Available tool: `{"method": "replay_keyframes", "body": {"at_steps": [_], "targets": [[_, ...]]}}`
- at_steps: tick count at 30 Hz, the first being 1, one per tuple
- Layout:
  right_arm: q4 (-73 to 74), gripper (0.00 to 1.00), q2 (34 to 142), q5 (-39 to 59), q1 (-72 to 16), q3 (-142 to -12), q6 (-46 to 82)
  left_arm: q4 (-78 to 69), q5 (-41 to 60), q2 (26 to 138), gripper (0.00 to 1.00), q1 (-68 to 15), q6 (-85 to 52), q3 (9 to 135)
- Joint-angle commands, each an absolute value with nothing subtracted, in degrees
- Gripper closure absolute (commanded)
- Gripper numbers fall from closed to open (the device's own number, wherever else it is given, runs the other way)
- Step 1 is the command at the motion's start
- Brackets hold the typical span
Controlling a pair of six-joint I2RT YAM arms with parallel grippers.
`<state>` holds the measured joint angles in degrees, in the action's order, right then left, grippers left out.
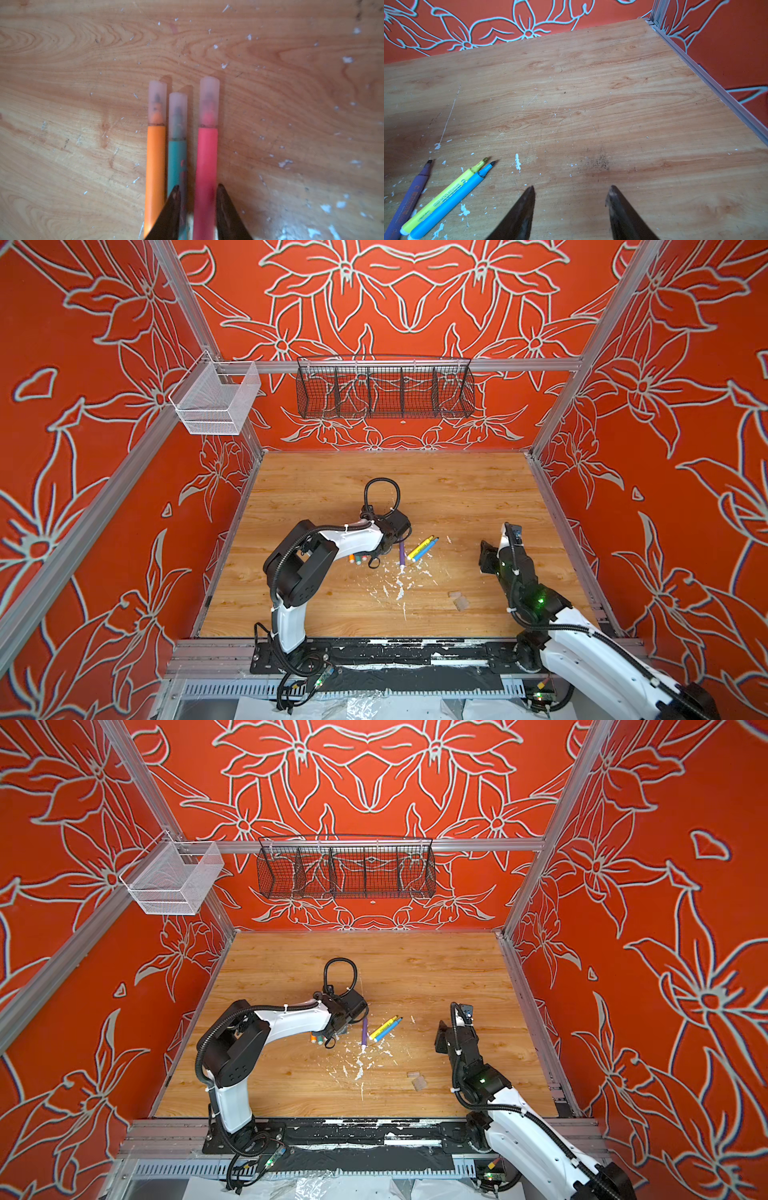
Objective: Insert the pens into the pen caps
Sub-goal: 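Move the left gripper over the purple marker and grasp it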
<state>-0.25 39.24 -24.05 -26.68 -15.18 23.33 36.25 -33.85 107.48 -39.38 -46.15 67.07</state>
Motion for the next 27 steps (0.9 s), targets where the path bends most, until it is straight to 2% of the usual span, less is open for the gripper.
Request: {"method": "replay_keyframes", "body": {"at_steps": [1, 6, 10, 16, 27], "targets": [[0.5, 0.41, 38.9, -23.4, -26.5, -16.3, 23.2, 38.8, -32.9, 101.9, 0.74, -39.3, -45.3, 68.2], [0.5, 0.41, 39.0, -23.3, -26.5, -16.3, 23.2, 32.8, -27.6, 92.5, 0.74, -43.3, -42.6, 63.1], [0.5, 0.41, 39.0, -23.3, -26.5, -16.4, 23.2, 25.7, -20.6, 89.3, 0.74, -46.6, -42.2, 58.5], [0.5, 0.41, 38.9, -23.2, -26.6, -16.3, 23.2, 22.2, -17.2, 93.0, 0.73, -52.2, -42.3, 59.5], [0.5, 0.41, 38.8, -23.0, -26.6, -16.3, 23.1, 20.8, -16.0, 101.4, 0.73, -52.5, -42.9, 62.1]]}}
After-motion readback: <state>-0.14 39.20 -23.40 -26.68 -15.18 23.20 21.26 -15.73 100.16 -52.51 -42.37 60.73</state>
